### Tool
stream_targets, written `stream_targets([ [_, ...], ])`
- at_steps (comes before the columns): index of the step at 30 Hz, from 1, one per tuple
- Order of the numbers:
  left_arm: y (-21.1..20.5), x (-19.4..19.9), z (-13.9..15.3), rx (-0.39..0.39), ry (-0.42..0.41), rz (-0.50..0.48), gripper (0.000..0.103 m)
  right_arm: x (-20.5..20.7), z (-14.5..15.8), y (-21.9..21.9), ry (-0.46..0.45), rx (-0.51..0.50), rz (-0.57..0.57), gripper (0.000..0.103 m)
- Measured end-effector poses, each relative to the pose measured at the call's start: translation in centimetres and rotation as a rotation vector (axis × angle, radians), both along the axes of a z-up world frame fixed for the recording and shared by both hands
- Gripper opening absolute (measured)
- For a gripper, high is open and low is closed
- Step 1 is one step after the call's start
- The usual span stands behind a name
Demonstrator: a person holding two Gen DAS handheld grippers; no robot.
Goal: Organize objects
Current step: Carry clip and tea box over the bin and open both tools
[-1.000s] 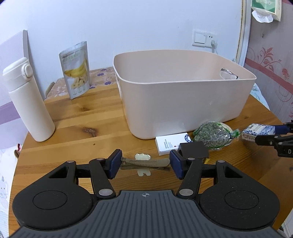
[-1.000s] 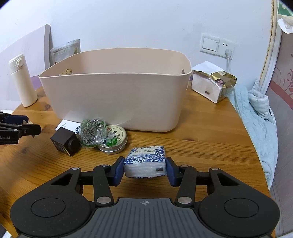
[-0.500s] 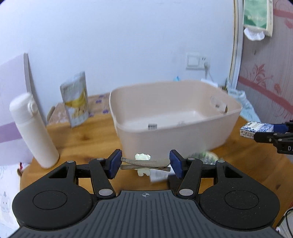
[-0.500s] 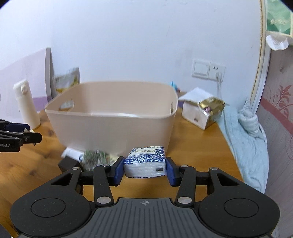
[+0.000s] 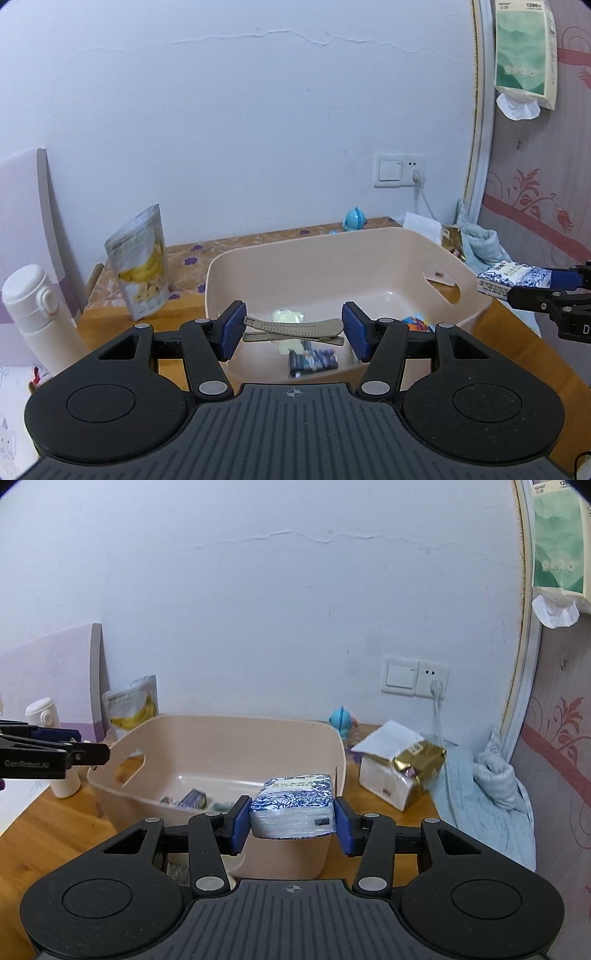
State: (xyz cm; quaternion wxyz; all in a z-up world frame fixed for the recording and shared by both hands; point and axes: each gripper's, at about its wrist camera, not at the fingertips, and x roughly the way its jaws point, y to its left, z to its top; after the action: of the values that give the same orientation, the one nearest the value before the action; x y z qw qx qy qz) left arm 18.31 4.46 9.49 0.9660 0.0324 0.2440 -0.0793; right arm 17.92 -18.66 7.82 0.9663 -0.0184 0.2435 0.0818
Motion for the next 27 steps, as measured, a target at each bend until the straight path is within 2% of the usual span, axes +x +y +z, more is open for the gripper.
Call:
stream_targets([
  [9,-1.0,4.1,-0.8,0.018,0.049,0.018,0.059,3.1,0.2,0.3,0.006,-0.007,0.011,0.045],
  [18,-2.9,8.1,-3.5,0.051,0.146,0.016,0.059,6.4,-0.8,1.6,0.058,-0.027,0.033,0.045],
  [27,-3.7,10.3,-5.4,0.052,0.224,0.027,0.059,8.7,-2.0,2.6,0.119,-0.055,0.035,0.045],
])
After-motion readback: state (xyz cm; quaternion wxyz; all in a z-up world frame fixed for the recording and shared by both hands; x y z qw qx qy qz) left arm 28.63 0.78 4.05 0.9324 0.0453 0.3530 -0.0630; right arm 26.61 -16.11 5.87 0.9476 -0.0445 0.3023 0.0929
